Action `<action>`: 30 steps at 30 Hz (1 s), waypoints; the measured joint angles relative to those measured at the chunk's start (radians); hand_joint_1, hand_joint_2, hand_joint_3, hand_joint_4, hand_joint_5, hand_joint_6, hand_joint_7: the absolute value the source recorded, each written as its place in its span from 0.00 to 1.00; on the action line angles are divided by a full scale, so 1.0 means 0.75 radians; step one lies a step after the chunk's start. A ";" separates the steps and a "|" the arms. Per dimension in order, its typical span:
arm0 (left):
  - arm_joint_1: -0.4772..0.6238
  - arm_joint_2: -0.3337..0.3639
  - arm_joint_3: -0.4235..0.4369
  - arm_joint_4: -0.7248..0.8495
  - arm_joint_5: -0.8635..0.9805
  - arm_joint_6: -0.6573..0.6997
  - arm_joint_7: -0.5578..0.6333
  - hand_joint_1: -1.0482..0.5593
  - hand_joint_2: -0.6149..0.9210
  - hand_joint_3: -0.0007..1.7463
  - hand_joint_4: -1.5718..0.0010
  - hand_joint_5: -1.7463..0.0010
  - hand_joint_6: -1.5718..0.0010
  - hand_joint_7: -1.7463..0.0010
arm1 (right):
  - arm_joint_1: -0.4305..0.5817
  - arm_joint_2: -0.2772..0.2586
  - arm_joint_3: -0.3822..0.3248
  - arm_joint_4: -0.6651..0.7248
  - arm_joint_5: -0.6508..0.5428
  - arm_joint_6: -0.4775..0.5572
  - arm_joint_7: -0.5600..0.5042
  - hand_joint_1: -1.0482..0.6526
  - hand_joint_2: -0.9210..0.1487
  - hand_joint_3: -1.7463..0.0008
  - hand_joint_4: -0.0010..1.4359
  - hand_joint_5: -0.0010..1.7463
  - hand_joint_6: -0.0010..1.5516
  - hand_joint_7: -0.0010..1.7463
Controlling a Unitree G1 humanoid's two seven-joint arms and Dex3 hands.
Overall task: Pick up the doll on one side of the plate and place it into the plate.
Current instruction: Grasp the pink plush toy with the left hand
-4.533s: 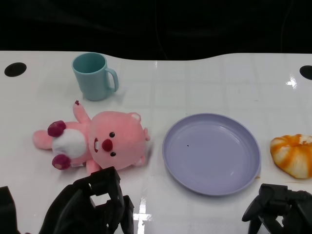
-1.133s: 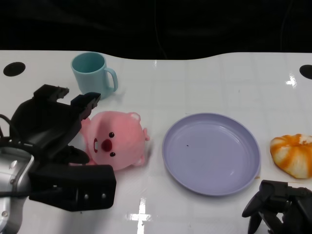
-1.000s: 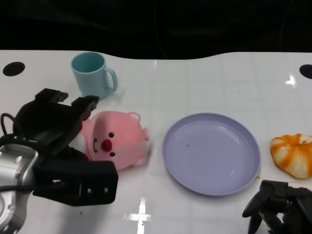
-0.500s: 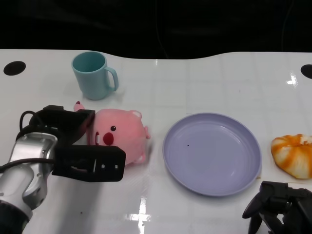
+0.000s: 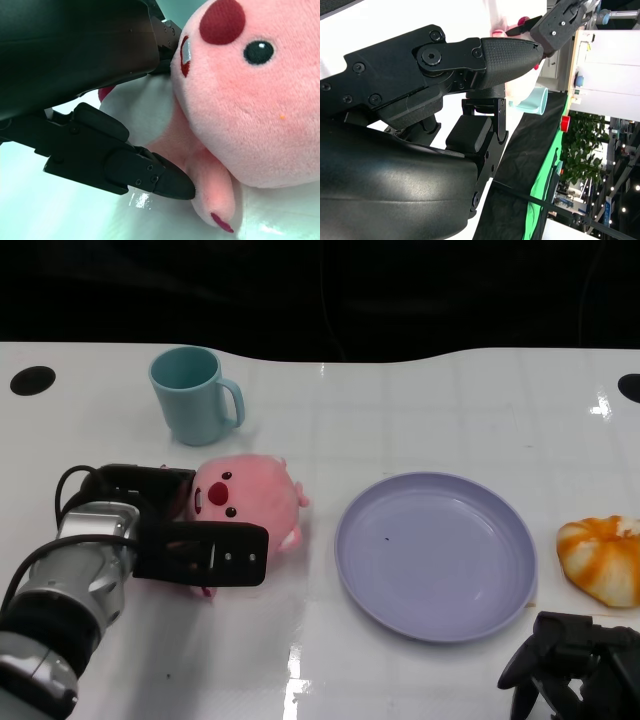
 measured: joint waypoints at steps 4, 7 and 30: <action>-0.025 -0.028 -0.010 0.103 -0.051 -0.044 0.111 0.44 1.00 0.07 0.58 0.56 0.54 0.98 | 0.005 0.000 0.000 -0.003 0.000 0.001 -0.001 0.05 0.00 0.77 0.68 0.80 0.63 0.61; -0.025 -0.037 -0.008 0.160 -0.094 -0.093 0.233 0.47 1.00 0.06 0.59 0.27 0.34 0.89 | 0.006 0.000 0.000 -0.003 0.000 0.001 0.002 0.05 0.00 0.77 0.67 0.80 0.63 0.61; 0.126 0.008 0.048 0.239 -0.244 -0.479 0.899 0.55 0.75 0.60 0.42 0.00 0.57 0.00 | -0.001 0.000 0.000 0.003 -0.002 -0.009 0.002 0.05 0.00 0.77 0.68 0.80 0.63 0.60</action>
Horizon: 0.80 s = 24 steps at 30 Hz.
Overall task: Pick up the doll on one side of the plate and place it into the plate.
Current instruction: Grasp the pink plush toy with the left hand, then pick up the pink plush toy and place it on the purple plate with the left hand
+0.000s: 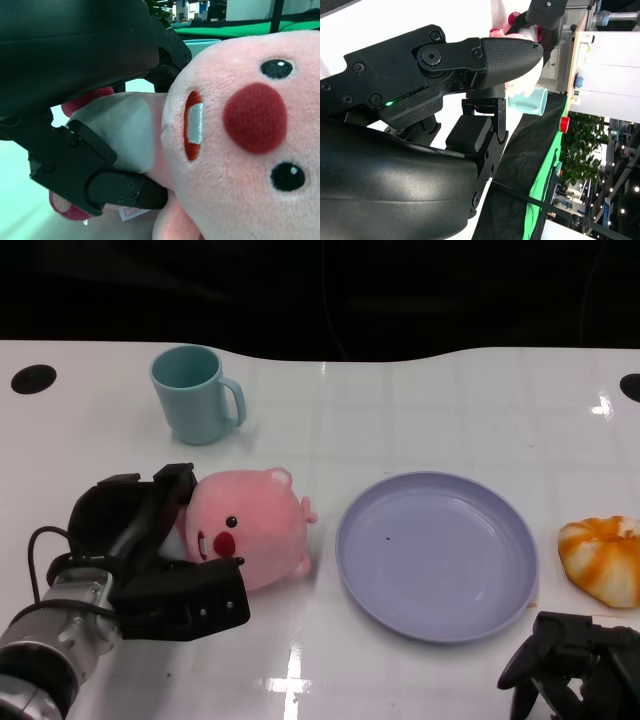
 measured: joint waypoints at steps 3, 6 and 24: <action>0.030 0.013 0.015 -0.059 -0.005 -0.025 0.009 0.57 0.73 0.60 0.43 0.00 0.56 0.00 | 0.000 0.000 0.000 -0.001 -0.001 0.001 -0.002 0.05 0.00 0.77 0.68 0.80 0.63 0.60; 0.053 0.024 0.027 -0.118 -0.005 -0.040 0.010 0.58 0.71 0.60 0.43 0.00 0.56 0.00 | 0.000 0.000 0.000 -0.004 -0.002 0.001 -0.005 0.06 0.00 0.77 0.68 0.80 0.63 0.60; 0.195 0.083 0.143 -0.717 -0.032 0.130 -0.166 0.54 0.71 0.68 0.40 0.00 0.53 0.00 | 0.001 0.000 0.000 -0.005 -0.001 0.022 -0.004 0.06 0.00 0.77 0.68 0.80 0.63 0.61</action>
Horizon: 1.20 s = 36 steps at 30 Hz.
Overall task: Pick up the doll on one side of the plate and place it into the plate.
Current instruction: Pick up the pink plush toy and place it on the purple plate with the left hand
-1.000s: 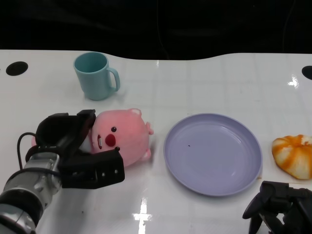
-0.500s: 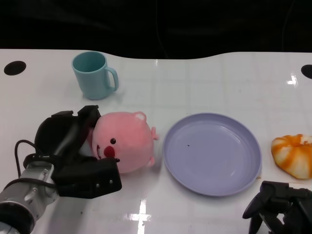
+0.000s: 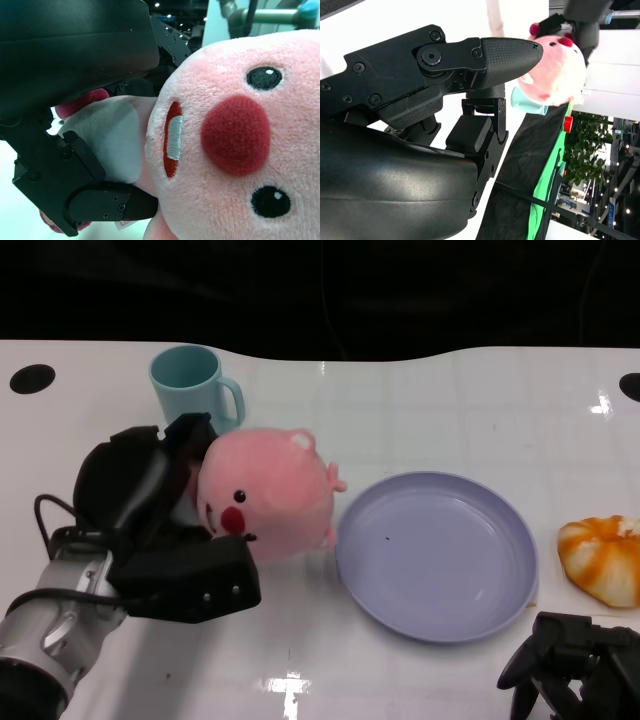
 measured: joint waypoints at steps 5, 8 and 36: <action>-0.001 -0.052 -0.002 -0.094 -0.003 0.078 -0.101 0.54 0.69 0.68 0.40 0.00 0.53 0.00 | 0.000 0.000 0.001 0.000 0.000 0.000 -0.001 0.06 0.00 0.77 0.68 0.80 0.63 0.61; -0.013 -0.094 -0.011 -0.112 0.000 0.108 -0.142 0.54 0.70 0.68 0.39 0.00 0.54 0.00 | 0.000 0.001 0.002 0.000 -0.001 0.000 -0.002 0.06 0.00 0.77 0.68 0.80 0.63 0.61; -0.248 -0.521 -0.199 0.059 0.053 0.299 -0.275 0.51 0.74 0.55 0.41 0.00 0.57 0.00 | 0.017 0.006 0.045 -0.016 -0.006 -0.009 0.003 0.05 0.00 0.78 0.67 0.81 0.62 0.62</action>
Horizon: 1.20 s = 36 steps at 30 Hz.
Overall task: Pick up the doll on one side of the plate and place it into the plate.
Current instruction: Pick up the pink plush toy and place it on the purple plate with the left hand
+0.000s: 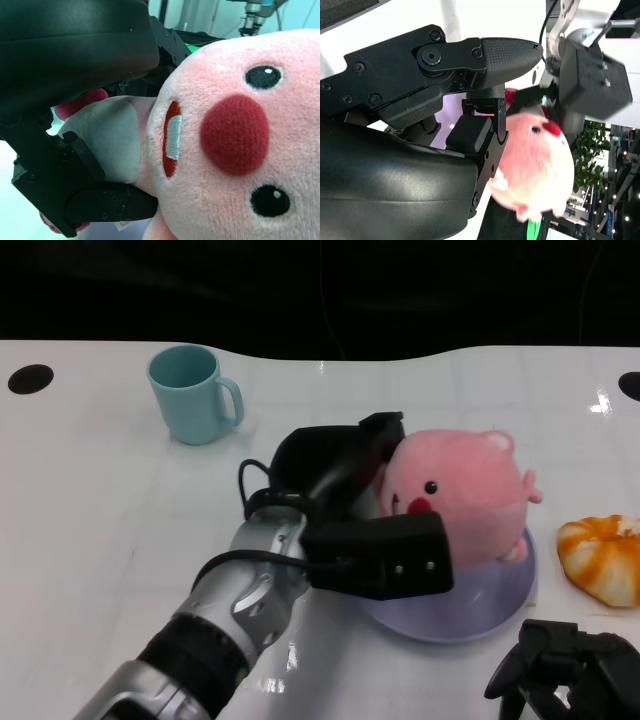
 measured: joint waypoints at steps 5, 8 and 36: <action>-0.044 -0.053 -0.013 0.080 -0.012 0.000 0.000 0.52 0.76 0.54 0.43 0.00 0.59 0.00 | 0.000 0.000 0.002 0.000 0.000 -0.002 0.000 0.06 0.00 0.78 0.66 0.81 0.61 0.62; -0.052 -0.070 -0.025 0.123 -0.012 0.005 0.000 0.52 0.78 0.48 0.44 0.00 0.61 0.00 | 0.001 0.000 0.003 0.000 0.000 -0.003 0.000 0.06 0.00 0.78 0.66 0.81 0.62 0.62; -0.093 0.095 -0.175 -0.230 0.107 0.161 -0.510 0.00 1.00 0.25 1.00 1.00 1.00 1.00 | 0.003 0.000 0.006 -0.005 0.000 -0.012 -0.001 0.06 0.00 0.78 0.66 0.81 0.61 0.62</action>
